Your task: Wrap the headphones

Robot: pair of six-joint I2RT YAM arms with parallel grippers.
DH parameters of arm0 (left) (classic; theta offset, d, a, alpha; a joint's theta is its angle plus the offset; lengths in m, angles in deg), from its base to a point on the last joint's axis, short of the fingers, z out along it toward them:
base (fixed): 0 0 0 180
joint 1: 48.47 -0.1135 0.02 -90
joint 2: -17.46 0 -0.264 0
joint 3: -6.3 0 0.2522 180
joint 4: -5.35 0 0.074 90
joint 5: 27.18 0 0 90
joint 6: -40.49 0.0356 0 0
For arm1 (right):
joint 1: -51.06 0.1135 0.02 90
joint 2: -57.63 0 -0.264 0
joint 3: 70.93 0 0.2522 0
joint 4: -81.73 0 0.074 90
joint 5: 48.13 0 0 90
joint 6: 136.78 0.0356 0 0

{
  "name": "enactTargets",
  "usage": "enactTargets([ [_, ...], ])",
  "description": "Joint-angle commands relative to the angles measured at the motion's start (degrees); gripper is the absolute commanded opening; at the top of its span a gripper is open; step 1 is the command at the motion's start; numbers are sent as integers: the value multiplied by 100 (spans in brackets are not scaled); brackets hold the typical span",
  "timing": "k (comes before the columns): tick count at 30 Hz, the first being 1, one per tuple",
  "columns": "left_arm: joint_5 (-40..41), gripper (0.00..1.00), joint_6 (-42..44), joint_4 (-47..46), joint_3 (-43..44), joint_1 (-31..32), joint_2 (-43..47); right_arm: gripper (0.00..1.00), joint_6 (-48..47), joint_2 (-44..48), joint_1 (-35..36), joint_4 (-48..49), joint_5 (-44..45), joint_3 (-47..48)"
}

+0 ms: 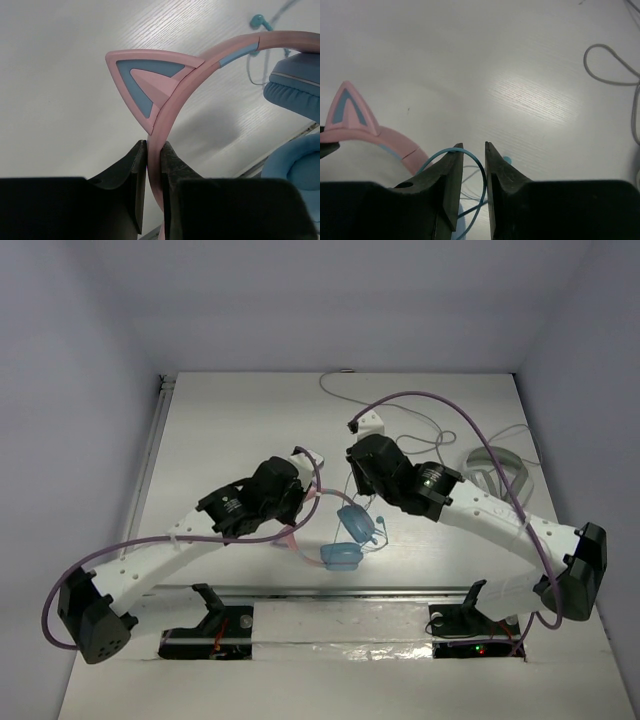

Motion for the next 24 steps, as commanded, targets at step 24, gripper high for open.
enactTargets([
  [24,-513,0,-430,-608,947,-160,739,25,673,232,-1463,4101,-1955,-2445],
])
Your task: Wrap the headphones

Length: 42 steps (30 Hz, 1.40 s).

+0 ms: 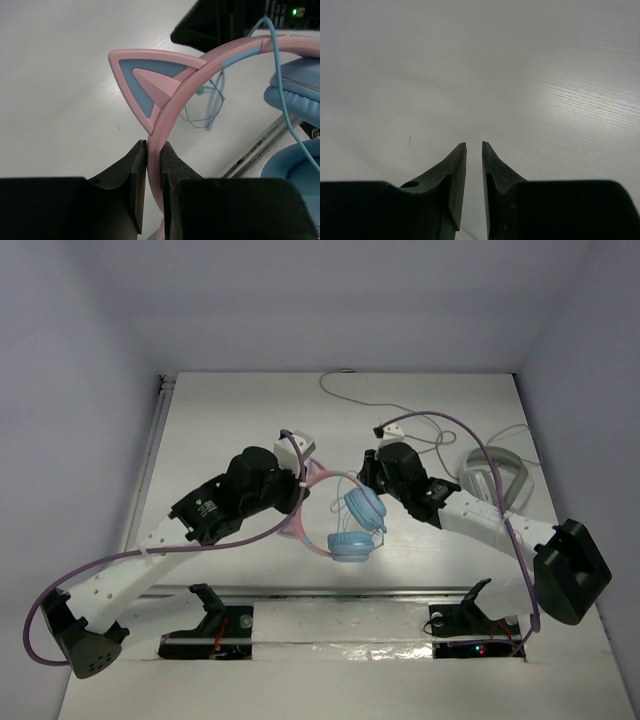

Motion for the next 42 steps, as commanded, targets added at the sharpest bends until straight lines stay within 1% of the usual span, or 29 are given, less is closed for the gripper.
enactTargets([
  [1,553,0,-266,-159,748,-40,46,25,382,405,-340,1338,-876,-432],
  [2,643,0,-283,-123,837,-40,55,25,480,406,-420,1515,-879,-581],
  [4,792,0,-318,-61,1056,-92,81,26,656,511,-569,1902,-1264,-1001],
  [5,906,0,-336,-35,1127,-93,90,27,831,511,-701,2295,-1379,-1126],
  [8,1004,0,-424,-8,1391,-93,64,41,1147,458,-755,2649,-1634,-1337],
  [9,1004,0,-450,1,1461,-154,46,49,1227,467,-755,2721,-1739,-1382],
  [10,995,0,-485,1,1610,-224,-32,52,1280,537,-755,2808,-1775,-1434],
  [14,742,0,-547,-52,1936,-443,-261,54,1386,774,-755,3291,-1907,-1812],
  [15,680,0,-521,-43,1989,-444,-314,52,1412,827,-755,3345,-1890,-1961],
  [16,653,0,-521,-52,2068,-583,-410,50,1430,880,-755,3415,-1925,-2058],
  [18,504,0,-503,-96,2103,-663,-472,43,1605,1056,-755,3775,-2039,-2434],
  [19,442,0,-503,-104,2138,-664,-508,36,1667,1100,-755,3924,-2057,-2550],
  [21,310,0,-512,-183,2139,-743,-525,11,1720,1266,-755,4048,-2039,-2691],
  [23,231,0,-521,-210,2147,-813,-543,11,1694,1416,-755,4170,-2013,-2806],
  [24,231,0,-521,-210,2156,-813,-552,15,1694,1556,-755,4258,-2152,-2841],
  [25,161,0,-521,-201,2191,-813,-569,24,1685,1583,-755,4364,-2275,-2893],
  [26,39,0,-521,-210,2209,-866,-578,36,1650,1557,-755,4443,-2424,-2877],
  [27,20,0,-521,-219,2226,-866,-587,51,1537,1487,-755,4435,-2539,-2824],
  [28,2,0,-521,-219,2244,-866,-613,56,1466,1269,-755,4426,-2636,-2771],
  [30,-7,0,-530,-219,2279,-866,-640,68,1308,961,-755,4444,-2558,-2631],
  [31,-7,0,-530,-228,2297,-866,-675,68,1246,585,-755,4479,-2627,-2569],
  [32,-50,0,-530,-228,2297,-866,-684,69,1228,408,-755,4505,-2637,-2482],
  [33,-77,0,-521,-236,2297,-866,-701,69,1237,232,-755,4749,-2698,-2455],
  [34,-86,0,-512,-236,2297,-866,-727,69,1237,73,-755,4856,-2951,-2411],
  [36,-94,0,-495,-245,2288,-866,-736,70,1228,-253,-755,5041,-3128,-2314],
  [40,-112,0,-477,-236,2297,-919,-728,70,1123,-525,-755,5191,-2849,-2192],
  [42,-147,0,-477,-245,2297,-919,-719,69,1035,-866,-755,5130,-2760,-2025],
])
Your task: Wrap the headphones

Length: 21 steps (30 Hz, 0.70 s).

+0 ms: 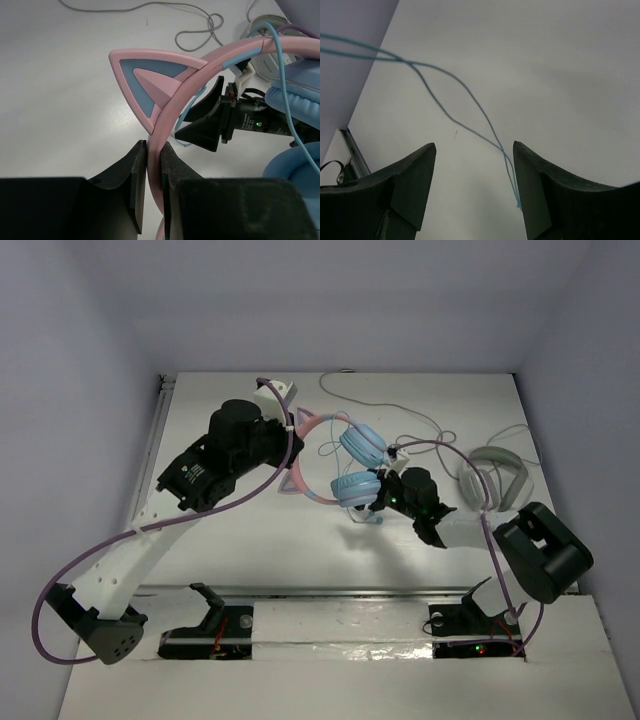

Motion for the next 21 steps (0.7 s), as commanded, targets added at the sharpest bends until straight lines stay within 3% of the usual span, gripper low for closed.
enactTargets([
  [1,-211,0,-156,-586,341,-45,110,69,-264,-381,8,594,55,555],
  [14,-325,0,-129,-577,472,-97,-40,66,184,-1919,8,1692,-648,1127],
  [16,-307,0,-138,-577,464,-97,-57,59,298,-2007,8,1955,-718,1162],
  [17,-307,0,-147,-586,464,-97,-66,53,342,-2051,8,2052,-744,1163],
  [18,-307,0,-156,-621,464,-97,-84,33,438,-2130,8,2201,-762,1180],
  [21,-325,0,-200,-691,542,-149,-189,0,579,-2140,8,2221,-824,1215],
])
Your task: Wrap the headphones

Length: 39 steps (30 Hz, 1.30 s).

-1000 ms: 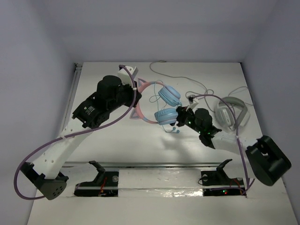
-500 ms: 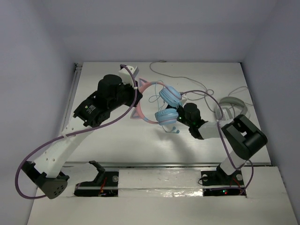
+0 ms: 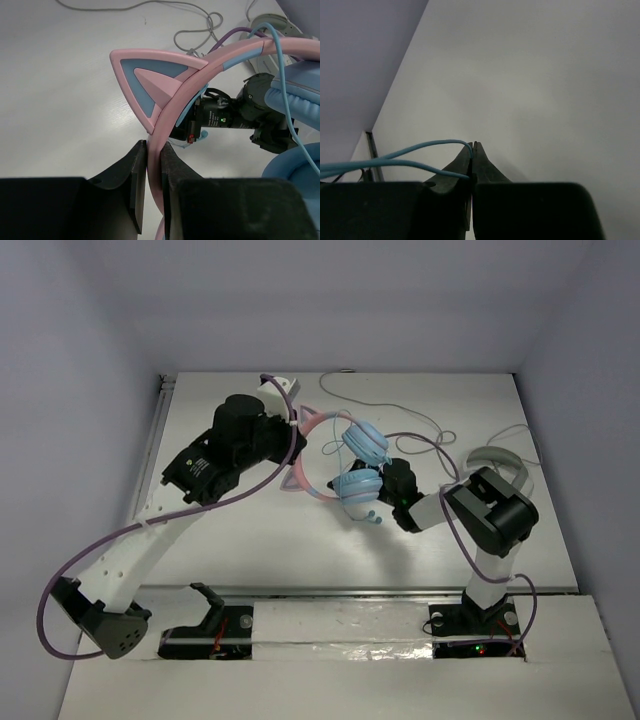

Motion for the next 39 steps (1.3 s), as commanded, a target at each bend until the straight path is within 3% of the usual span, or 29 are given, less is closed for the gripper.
enactTargets([
  [1,-144,0,-206,-681,494,-80,-93,0,197,39,60,636,-133,107],
  [7,261,0,-250,-593,1057,-711,-567,0,636,916,622,170,770,-648],
  [11,540,0,-338,-645,1294,-940,-787,0,900,1479,1413,-172,1255,-1132],
  [18,656,0,-496,-909,1295,-1583,-1157,0,839,2384,2802,-1655,2256,-1229],
  [26,1665,0,-418,-1076,1049,-1706,-1218,0,821,3221,4120,-3810,3478,-677],
  [30,2044,0,-286,-1032,882,-1706,-1271,0,822,3502,4866,-5345,4076,-54],
  [39,2379,0,-180,-1076,276,-1706,-981,0,682,3933,5641,-7483,4973,1345],
])
